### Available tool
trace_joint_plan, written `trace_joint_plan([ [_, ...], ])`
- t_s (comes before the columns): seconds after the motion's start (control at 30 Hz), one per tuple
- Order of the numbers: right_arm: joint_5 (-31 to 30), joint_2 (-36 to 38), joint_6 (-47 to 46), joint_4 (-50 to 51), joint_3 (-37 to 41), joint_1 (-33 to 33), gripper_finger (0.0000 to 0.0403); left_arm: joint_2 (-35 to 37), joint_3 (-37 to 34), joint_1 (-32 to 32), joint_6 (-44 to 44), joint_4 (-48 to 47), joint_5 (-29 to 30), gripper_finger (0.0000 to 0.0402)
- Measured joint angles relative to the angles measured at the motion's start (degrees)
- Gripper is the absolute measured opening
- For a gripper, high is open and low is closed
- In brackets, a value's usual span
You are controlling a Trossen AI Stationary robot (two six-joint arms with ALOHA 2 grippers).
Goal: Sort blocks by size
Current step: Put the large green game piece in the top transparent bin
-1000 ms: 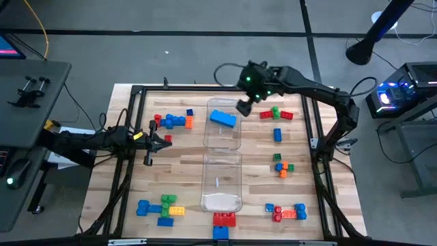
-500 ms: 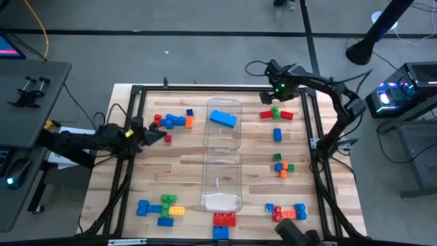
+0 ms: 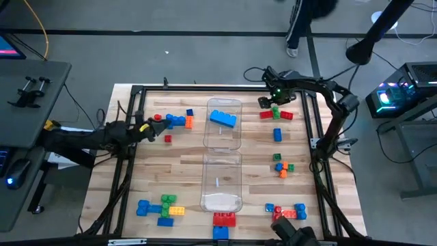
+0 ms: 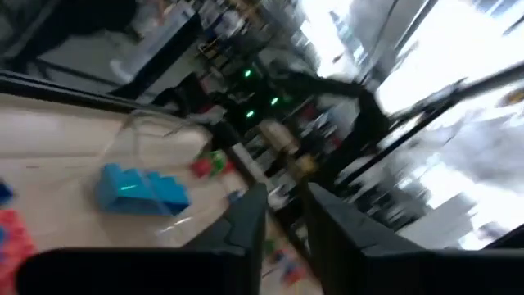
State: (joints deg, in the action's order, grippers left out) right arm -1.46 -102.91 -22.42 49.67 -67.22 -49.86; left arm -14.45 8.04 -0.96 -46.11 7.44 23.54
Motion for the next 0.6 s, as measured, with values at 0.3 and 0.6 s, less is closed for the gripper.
trace_joint_plan([
  [0.3,-2.4,-2.9,-1.7,2.0,0.0,0.0,0.0265,-10.8,10.4,-4.4,7.3,-9.1,-4.1,0.0161],
  [0.6,-3.2,-2.5,-3.3,-2.4,4.2,0.1,0.0156,-18.6,10.6,-7.5,7.4,-1.5,-6.3,0.0163],
])
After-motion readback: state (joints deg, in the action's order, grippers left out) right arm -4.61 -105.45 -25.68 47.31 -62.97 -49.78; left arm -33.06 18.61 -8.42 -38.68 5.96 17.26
